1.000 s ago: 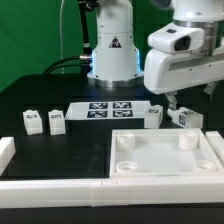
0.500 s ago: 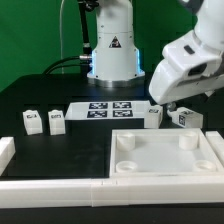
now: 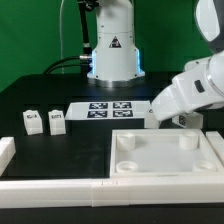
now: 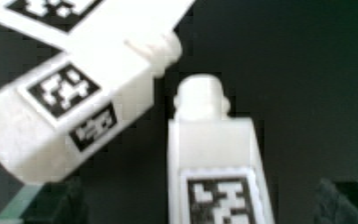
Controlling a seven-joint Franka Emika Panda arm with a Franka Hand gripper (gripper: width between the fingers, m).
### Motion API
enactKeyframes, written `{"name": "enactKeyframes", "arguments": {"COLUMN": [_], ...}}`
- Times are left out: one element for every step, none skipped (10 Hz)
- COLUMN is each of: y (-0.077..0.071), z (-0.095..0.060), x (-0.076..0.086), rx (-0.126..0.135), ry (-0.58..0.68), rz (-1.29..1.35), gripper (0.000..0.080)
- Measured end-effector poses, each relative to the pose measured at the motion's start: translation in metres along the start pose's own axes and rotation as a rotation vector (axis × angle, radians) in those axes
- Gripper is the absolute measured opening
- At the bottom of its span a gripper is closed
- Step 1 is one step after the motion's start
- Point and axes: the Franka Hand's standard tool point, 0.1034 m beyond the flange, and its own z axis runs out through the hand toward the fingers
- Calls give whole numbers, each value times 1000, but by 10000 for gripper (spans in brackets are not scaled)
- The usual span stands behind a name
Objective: Assemble one leg
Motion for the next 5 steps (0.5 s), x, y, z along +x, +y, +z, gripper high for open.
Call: {"name": "enactKeyframes", "arguments": {"y": [-1, -1, 0, 0, 0], "z": [3, 4, 5, 6, 6], "x": [2, 3, 4, 4, 5], "rx": [1, 1, 3, 3, 3], "ry": [-1, 4, 7, 7, 7], "rz": [-2, -3, -2, -2, -2], "gripper": [649, 649, 624, 624, 450]}}
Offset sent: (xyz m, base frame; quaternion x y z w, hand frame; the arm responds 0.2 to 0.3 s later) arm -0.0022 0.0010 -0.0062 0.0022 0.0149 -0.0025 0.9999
